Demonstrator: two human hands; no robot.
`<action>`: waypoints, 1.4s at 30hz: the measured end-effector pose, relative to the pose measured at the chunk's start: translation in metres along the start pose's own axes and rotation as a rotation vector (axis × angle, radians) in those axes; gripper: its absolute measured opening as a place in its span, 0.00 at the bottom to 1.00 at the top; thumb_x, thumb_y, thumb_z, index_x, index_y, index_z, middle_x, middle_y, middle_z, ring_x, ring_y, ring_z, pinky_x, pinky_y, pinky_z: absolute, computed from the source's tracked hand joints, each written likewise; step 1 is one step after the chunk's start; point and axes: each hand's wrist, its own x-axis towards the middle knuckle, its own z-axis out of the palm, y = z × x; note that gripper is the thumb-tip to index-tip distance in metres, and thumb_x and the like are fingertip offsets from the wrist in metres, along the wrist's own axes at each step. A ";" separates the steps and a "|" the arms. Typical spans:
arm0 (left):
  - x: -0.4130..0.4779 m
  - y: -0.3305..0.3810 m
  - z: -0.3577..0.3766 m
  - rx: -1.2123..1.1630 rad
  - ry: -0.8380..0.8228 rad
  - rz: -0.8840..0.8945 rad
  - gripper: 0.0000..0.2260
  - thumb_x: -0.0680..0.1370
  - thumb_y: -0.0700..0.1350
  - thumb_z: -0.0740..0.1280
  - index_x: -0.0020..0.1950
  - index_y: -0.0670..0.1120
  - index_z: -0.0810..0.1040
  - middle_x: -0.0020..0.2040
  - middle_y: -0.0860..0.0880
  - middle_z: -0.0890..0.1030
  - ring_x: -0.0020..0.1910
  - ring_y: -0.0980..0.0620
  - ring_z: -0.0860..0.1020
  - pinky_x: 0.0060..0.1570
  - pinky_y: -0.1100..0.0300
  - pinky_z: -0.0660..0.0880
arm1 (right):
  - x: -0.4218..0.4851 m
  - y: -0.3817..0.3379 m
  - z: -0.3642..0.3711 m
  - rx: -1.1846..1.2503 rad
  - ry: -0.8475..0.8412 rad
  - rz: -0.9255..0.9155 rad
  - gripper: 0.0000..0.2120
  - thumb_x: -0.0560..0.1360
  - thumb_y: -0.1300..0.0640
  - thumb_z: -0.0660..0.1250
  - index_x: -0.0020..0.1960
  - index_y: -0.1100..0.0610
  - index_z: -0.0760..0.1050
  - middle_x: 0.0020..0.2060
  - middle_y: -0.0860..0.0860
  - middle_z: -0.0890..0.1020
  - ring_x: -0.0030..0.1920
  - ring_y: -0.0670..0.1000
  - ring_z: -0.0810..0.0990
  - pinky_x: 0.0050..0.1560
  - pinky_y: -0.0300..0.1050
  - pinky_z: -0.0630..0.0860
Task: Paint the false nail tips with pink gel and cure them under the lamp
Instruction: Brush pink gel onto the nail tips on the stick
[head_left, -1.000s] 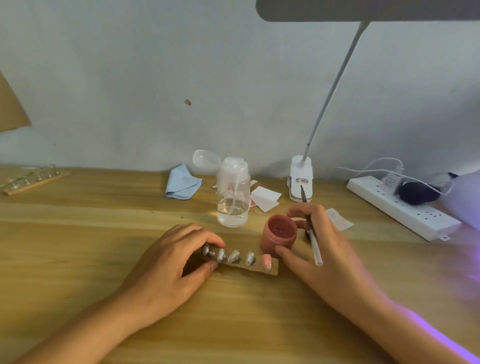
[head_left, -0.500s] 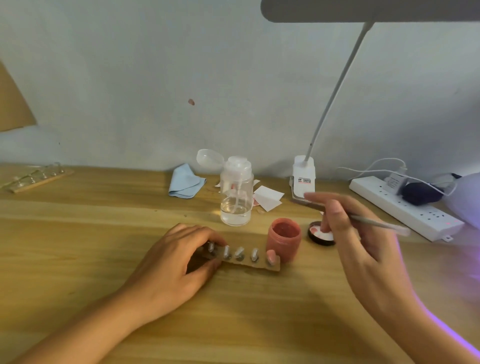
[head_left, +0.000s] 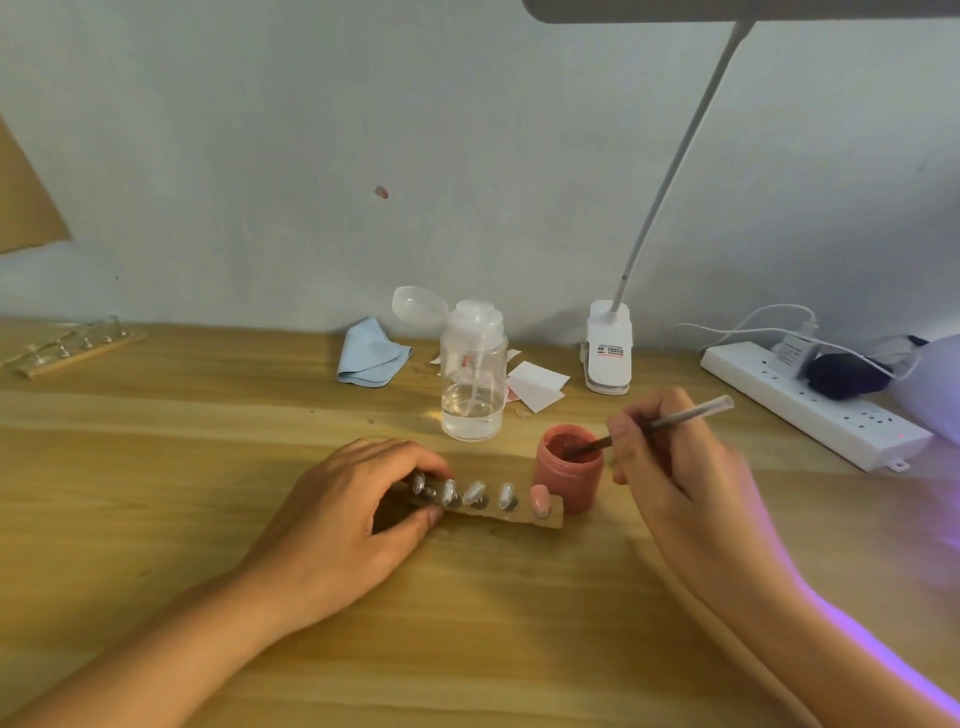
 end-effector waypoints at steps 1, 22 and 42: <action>0.000 0.000 0.000 0.000 0.000 0.002 0.14 0.72 0.46 0.76 0.53 0.60 0.80 0.49 0.70 0.78 0.51 0.70 0.74 0.48 0.74 0.67 | -0.001 -0.001 -0.002 0.004 0.038 -0.017 0.06 0.78 0.49 0.59 0.44 0.49 0.69 0.30 0.51 0.79 0.34 0.54 0.77 0.39 0.57 0.75; 0.000 0.000 0.000 0.018 -0.008 -0.009 0.12 0.72 0.48 0.76 0.53 0.60 0.80 0.47 0.71 0.77 0.51 0.72 0.72 0.48 0.77 0.66 | 0.002 -0.005 0.000 -0.074 0.001 0.022 0.04 0.73 0.54 0.66 0.41 0.49 0.72 0.30 0.45 0.81 0.33 0.47 0.77 0.35 0.50 0.75; 0.001 0.002 -0.001 0.031 0.003 -0.010 0.13 0.73 0.48 0.75 0.55 0.61 0.80 0.49 0.68 0.79 0.51 0.66 0.75 0.50 0.69 0.70 | -0.033 -0.018 -0.017 0.437 0.099 0.096 0.04 0.76 0.60 0.69 0.43 0.54 0.78 0.37 0.51 0.85 0.37 0.49 0.83 0.38 0.43 0.80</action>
